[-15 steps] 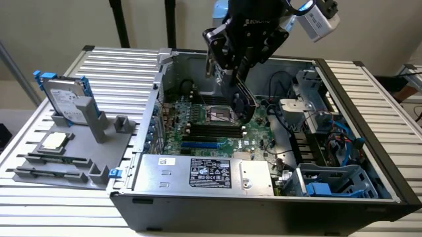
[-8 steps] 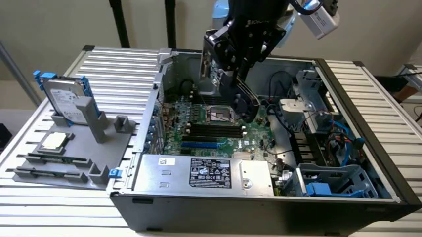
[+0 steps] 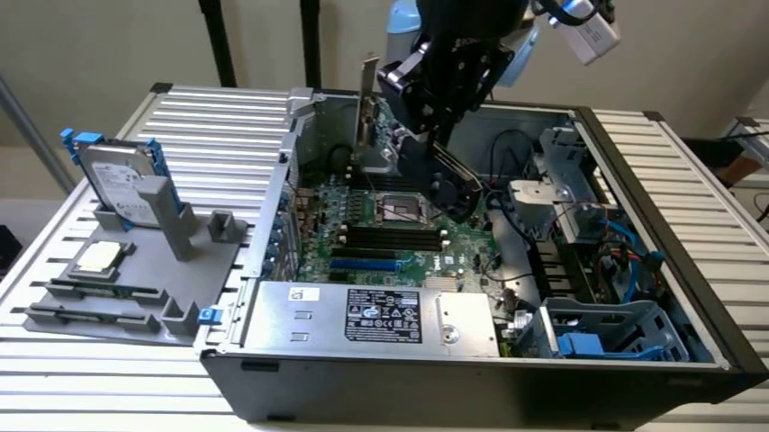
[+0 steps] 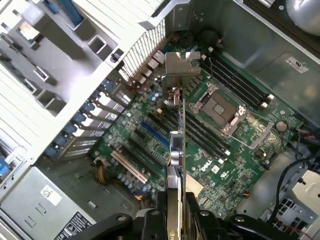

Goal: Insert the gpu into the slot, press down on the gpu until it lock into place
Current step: 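Insert the gpu into the slot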

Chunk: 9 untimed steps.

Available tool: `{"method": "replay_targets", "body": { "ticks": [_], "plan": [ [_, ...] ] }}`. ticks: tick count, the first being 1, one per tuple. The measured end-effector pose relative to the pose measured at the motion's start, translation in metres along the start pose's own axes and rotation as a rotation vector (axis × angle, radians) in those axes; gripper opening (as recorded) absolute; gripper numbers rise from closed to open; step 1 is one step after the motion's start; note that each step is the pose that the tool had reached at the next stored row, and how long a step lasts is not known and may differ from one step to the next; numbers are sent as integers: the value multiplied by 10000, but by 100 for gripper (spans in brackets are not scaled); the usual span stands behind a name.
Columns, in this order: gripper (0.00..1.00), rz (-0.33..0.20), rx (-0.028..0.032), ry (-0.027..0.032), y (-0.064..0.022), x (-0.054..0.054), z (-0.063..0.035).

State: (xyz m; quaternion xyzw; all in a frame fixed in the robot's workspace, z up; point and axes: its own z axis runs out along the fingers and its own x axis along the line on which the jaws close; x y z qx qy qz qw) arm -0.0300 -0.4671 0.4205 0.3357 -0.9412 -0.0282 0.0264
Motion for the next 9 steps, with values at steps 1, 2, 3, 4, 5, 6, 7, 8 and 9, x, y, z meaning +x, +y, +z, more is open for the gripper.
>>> {"method": "replay_targets", "body": {
  "ticks": [1, 2, 3, 4, 5, 6, 7, 8, 9],
  "plan": [
    [26, -173, 22, -10, 0, -1, 0],
    [26, -343, 43, -26, 0, 0, 1],
    [26, -510, 65, -44, 0, 0, 2],
    [26, -679, 86, -64, 0, 0, 2],
    [26, -837, 104, -86, 0, -1, 3],
    [26, -996, 119, -108, 0, -1, 4],
    [26, -1150, 133, -128, 0, -1, 3],
    [26, -1304, 144, -155, 0, -1, 4],
    [26, -1470, 155, -184, 0, -1, 6]
  ]
}}
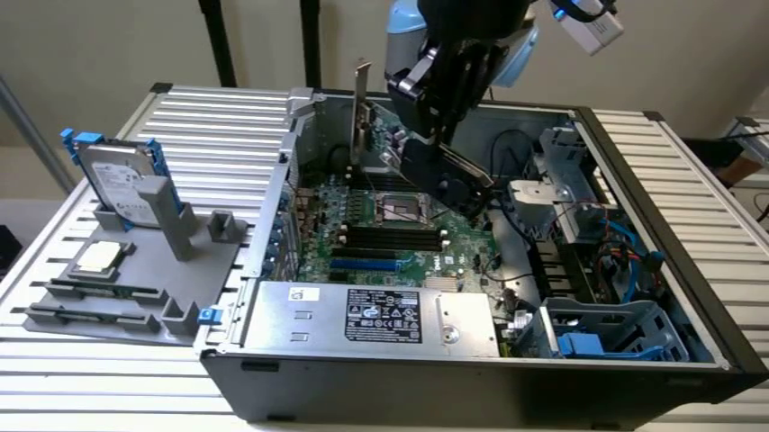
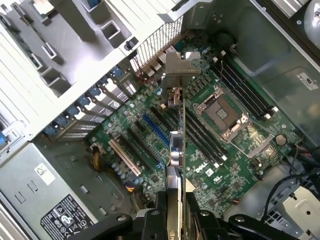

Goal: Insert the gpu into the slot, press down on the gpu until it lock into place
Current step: 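Insert the gpu into the slot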

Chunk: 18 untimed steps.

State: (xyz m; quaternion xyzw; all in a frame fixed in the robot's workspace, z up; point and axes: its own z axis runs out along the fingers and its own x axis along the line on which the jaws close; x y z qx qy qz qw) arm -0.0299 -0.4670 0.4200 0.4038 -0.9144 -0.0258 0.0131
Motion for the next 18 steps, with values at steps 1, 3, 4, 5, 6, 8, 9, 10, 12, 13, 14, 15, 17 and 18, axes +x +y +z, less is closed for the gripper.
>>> {"method": "replay_targets", "body": {
  "ticks": [1, 3, 4, 5, 6, 8, 9, 10, 12, 13, 14, 15, 17, 18],
  "plan": [
    [26, -143, 10, -27, 0, 0, 1],
    [26, -445, 25, -88, 0, 0, 3],
    [26, -593, 31, -120, 0, 0, 5],
    [26, -756, 38, -151, 0, 0, 6],
    [26, -910, 45, -179, 0, 0, 8],
    [26, -1235, 56, -217, -1, 0, 12],
    [26, -1404, 61, -229, -1, 0, 13],
    [26, -1575, 64, -242, -1, 0, 15],
    [26, -1939, 68, -257, -1, 0, 20],
    [26, -2125, 68, -267, -2, 0, 24],
    [26, -2306, 69, -272, -1, 0, 27],
    [26, -2491, 69, -282, -2, 0, 31],
    [26, -2851, 67, -296, -2, 1, 37],
    [26, -3038, 65, -304, -2, 1, 41]
  ]
}}
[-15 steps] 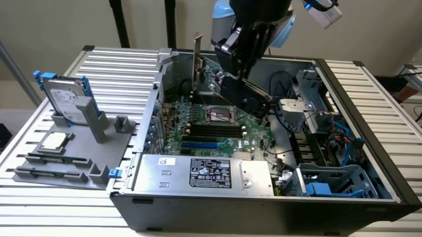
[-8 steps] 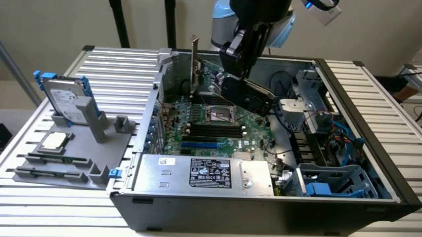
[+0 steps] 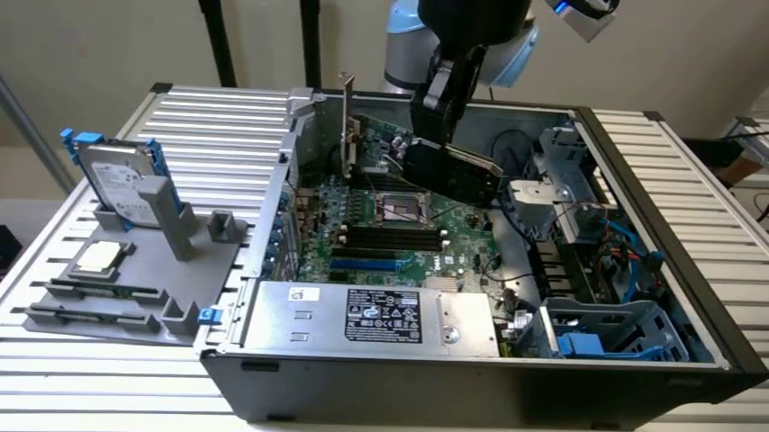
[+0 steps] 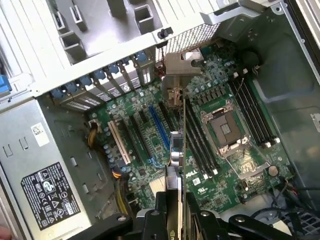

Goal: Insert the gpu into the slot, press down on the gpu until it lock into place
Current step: 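Insert the gpu into the slot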

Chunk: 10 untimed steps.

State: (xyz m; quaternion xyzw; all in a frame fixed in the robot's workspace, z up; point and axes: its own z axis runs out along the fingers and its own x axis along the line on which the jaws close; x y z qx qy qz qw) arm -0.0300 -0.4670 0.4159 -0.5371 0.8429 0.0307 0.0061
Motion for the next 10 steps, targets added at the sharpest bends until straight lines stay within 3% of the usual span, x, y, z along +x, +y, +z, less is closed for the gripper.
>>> {"method": "replay_targets", "body": {
  "ticks": [10],
  "plan": [
    [26, -1822, -53, -103, -2, 2, 38]
  ]
}}
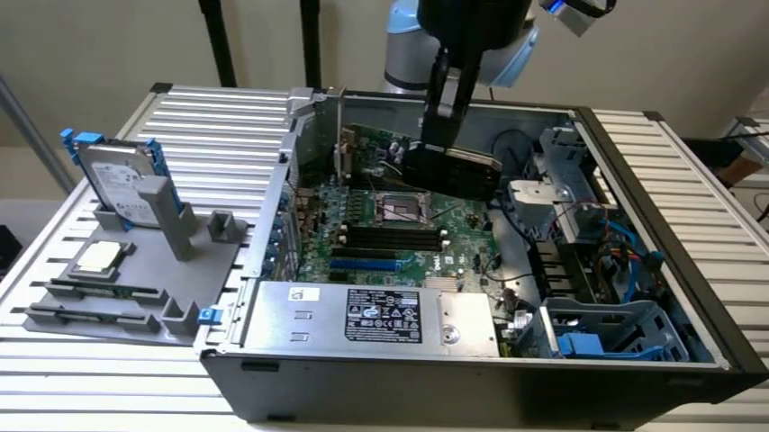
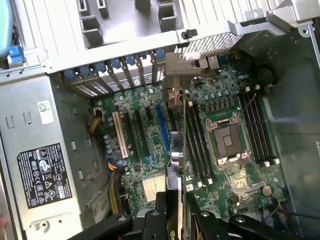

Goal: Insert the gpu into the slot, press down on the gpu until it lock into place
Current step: 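Insert the gpu into the slot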

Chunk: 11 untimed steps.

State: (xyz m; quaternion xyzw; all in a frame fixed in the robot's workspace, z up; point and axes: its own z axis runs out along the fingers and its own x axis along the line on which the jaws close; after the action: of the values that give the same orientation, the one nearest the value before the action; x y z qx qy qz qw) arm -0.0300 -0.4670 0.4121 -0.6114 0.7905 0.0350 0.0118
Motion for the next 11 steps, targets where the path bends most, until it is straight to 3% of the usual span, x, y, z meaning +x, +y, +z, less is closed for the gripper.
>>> {"method": "replay_targets", "body": {
  "ticks": [11],
  "plan": [
    [26, -1941, -70, -155, -2, 3, 45]
  ]
}}
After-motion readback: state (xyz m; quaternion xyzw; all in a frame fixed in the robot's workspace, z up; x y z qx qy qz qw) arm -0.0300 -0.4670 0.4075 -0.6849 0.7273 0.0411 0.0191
